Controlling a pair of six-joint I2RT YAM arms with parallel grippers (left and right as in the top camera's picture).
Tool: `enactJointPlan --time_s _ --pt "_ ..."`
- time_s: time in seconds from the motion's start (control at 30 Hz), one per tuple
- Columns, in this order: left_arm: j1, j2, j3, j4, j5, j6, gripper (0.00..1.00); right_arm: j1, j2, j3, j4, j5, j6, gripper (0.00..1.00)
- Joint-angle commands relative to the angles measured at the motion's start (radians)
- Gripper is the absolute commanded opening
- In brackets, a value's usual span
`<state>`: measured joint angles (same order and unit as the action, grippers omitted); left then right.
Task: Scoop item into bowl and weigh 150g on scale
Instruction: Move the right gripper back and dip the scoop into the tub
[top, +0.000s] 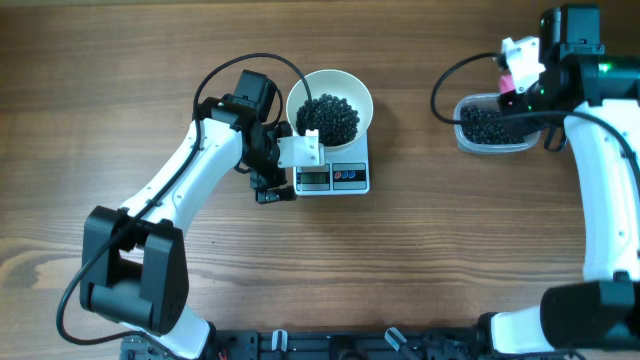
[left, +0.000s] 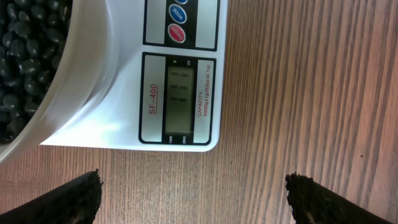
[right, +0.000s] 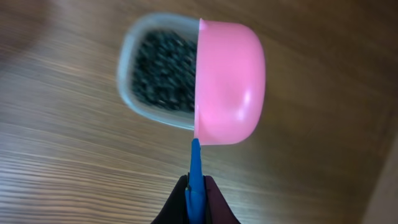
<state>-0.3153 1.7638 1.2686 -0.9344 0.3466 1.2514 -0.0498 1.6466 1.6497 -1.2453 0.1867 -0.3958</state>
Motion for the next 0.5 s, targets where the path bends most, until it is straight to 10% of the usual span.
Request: enactJointPlan --time_s 0.0,0.47 --pt "-0.003 0.006 -0.001 0.000 0.023 0.000 1.00 -0.021 0.101 -0.008 -0.001 0.111 -0.027 0.04" --pt "-0.003 0.006 -0.001 0.000 0.023 0.000 1.00 -0.096 0.332 -0.008 0.037 -0.449 -0.057 0.04"
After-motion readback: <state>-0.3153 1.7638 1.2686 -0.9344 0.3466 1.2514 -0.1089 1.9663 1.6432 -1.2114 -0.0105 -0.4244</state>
